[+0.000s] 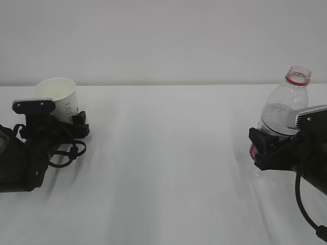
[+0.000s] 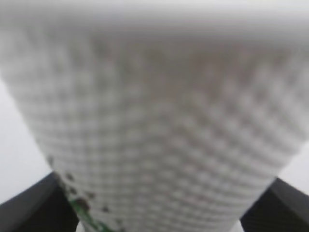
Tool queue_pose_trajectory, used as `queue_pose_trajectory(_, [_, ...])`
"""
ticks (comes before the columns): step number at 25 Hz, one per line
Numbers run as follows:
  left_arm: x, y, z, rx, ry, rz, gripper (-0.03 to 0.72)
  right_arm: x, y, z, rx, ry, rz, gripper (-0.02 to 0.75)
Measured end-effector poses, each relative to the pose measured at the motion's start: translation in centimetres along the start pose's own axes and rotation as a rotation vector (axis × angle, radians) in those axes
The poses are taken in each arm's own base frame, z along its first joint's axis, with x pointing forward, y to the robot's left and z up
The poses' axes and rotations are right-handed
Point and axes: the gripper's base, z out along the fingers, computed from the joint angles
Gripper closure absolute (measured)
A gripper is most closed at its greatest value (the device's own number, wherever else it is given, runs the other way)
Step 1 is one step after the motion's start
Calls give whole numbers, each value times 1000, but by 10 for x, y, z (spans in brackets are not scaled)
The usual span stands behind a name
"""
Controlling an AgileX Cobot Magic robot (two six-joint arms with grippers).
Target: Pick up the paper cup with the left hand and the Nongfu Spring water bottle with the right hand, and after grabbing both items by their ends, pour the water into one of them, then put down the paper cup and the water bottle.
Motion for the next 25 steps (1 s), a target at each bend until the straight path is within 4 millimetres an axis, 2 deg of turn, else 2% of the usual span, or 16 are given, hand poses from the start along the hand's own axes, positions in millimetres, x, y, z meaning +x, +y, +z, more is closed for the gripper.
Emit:
queue_pose_trajectory(9, [0, 0, 0, -2, 0, -1, 101, 0, 0, 0, 0, 0, 0, 242])
queue_pose_trajectory(25, [-3, -1, 0, 13, -6, 3, 133, 0, 0, 0, 0, 0, 0, 242])
